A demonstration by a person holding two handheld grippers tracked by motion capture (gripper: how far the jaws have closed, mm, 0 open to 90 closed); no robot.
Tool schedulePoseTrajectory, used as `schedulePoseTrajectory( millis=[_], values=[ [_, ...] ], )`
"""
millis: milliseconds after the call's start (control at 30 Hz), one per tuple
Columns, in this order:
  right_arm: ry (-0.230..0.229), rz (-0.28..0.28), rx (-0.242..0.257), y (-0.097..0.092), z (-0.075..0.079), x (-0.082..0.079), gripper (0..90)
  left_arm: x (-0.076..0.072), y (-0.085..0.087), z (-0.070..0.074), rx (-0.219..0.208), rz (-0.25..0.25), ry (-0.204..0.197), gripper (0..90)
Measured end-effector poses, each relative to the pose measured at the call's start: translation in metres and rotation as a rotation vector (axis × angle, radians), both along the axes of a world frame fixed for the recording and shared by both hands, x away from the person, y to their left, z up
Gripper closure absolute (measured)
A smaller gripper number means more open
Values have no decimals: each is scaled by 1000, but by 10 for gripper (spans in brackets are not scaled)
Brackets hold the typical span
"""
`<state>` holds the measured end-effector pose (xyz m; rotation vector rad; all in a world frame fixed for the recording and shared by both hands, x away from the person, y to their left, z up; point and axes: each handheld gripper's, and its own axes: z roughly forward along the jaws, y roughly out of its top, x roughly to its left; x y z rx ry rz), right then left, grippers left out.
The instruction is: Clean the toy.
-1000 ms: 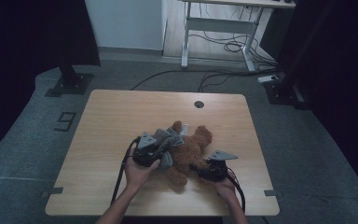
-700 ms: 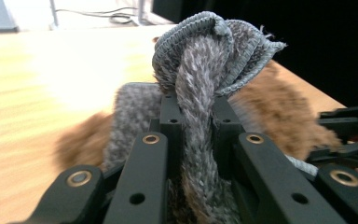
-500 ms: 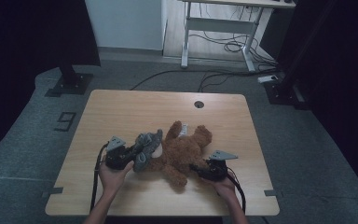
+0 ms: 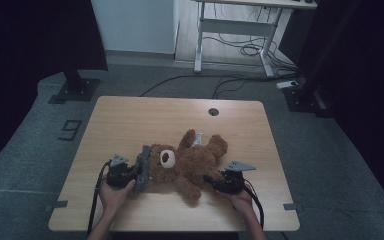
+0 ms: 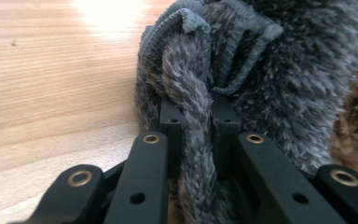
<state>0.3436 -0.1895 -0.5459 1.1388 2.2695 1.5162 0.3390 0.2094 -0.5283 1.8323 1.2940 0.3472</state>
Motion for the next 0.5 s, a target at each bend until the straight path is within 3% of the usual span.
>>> schedulePoseTrajectory(
  millis=[100, 300, 500],
  values=[
    [1, -2, 3, 0, 0, 0, 548, -1, 3, 10, -14, -1, -16, 788],
    [-2, 1, -3, -1, 0, 0, 548, -4, 0, 54, -54, -20, -107, 788],
    [-3, -3, 0, 0, 0, 1, 549, -2, -44, 93, -60, -120, -186, 787]
  ],
)
